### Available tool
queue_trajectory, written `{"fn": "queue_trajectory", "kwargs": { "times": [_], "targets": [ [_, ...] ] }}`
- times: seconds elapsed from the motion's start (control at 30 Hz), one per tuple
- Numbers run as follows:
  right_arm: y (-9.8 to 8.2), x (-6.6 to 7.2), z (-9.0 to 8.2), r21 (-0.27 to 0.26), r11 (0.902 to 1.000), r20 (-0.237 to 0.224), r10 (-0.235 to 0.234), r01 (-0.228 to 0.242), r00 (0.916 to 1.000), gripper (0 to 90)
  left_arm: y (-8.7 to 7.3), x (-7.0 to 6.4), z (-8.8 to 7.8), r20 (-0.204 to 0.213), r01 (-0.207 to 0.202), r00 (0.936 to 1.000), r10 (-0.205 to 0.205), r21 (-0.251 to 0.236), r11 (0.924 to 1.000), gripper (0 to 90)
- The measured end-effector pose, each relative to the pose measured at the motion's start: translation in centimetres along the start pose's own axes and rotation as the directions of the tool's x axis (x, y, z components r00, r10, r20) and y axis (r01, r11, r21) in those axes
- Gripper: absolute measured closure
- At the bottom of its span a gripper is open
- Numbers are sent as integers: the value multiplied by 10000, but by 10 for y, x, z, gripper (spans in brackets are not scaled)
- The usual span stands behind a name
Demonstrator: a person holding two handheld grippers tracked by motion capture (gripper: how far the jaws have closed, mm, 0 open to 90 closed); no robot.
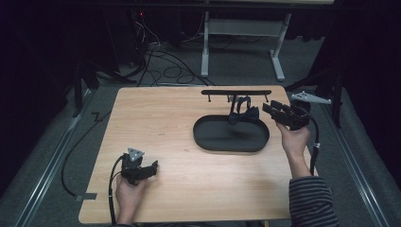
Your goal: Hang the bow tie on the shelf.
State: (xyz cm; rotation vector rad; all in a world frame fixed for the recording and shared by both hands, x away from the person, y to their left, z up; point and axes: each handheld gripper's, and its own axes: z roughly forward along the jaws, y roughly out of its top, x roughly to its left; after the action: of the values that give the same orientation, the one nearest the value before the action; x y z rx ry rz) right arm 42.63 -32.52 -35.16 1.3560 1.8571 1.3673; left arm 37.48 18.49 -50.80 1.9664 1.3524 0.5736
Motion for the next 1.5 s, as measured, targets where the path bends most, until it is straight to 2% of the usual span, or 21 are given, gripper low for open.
{"fn": "queue_trajectory", "kwargs": {
  "times": [0.23, 0.53, 0.73, 1.0, 1.33, 1.5],
  "targets": [
    [-5, -3, -8, -31, 9999, -14, 100, -101, 9999, 552, 0, 0, 0, -4, -5, 10000, 5, 3, 10000, 216],
    [-14, -5, -23, -333, 9994, -170, 81, -87, 9998, 529, 0, 0, 0, -6, -32, 10000, 32, 34, 10000, 216],
    [-21, -7, -34, -261, 9993, -37, 271, -272, 9996, 529, 0, 0, 0, 16, -49, 10000, 49, 4, 10000, 215],
    [-33, -6, -46, -458, 9989, -70, 93, -96, 9999, 531, 0, 0, 0, 4, -55, 10000, 55, 23, 10000, 215],
    [-53, -4, -54, -566, 9984, 170, 80, -70, 9998, 533, 0, 0, 0, 10, -45, 10000, 45, 22, 10000, 217],
    [-60, -1, -57, -703, 9974, 280, -142, 162, 9995, 515, 0, 0, 0, 5, -42, 10000, 42, 17, 10000, 217]
  ]
}}
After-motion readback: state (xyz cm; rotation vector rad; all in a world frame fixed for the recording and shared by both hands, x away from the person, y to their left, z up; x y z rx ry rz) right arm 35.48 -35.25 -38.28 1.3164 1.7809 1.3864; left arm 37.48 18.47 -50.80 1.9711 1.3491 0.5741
